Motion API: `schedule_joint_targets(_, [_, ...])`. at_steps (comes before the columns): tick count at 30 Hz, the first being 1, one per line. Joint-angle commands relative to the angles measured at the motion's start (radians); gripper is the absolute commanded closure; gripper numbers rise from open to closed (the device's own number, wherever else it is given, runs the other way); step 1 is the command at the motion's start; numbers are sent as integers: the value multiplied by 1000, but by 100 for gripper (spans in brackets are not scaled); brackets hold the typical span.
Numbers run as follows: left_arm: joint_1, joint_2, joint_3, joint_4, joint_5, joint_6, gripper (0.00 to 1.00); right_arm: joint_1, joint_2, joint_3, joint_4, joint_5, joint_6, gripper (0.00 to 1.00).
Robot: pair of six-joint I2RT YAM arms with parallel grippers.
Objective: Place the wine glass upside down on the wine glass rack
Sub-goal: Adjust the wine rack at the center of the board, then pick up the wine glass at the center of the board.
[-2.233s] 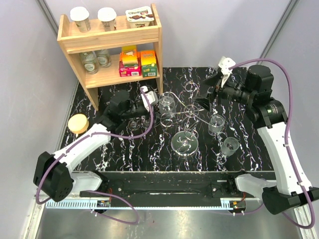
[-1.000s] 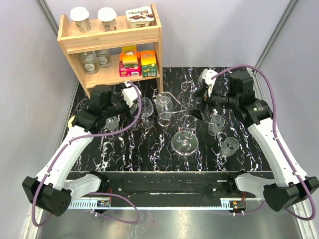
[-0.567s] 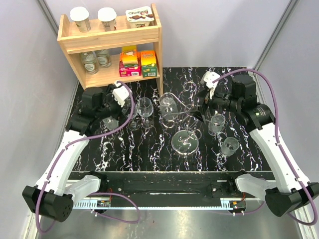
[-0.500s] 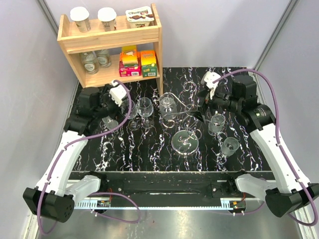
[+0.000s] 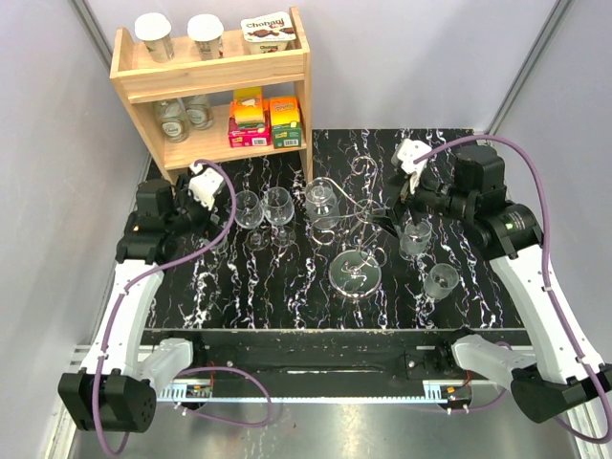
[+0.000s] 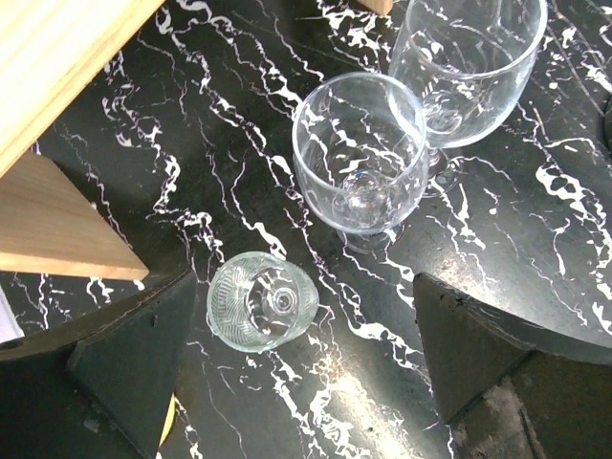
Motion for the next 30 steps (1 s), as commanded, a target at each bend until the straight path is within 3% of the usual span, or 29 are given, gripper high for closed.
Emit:
schedule_joint_targets(1, [5, -17, 47, 33, 64, -19, 1, 8, -52, 72, -71, 95, -42, 1])
schedule_joint_targets(12, [6, -43, 142, -45, 41, -33, 1, -85, -268, 106, -147, 474, -105, 2])
schedule_joint_targets(20, [17, -43, 162, -50, 21, -31, 1, -173, -388, -110, -64, 672, -17, 6])
schedule_joint_targets(30, [18, -46, 201, -41, 30, -45, 1, -280, -266, -118, 5, 738, 141, 5])
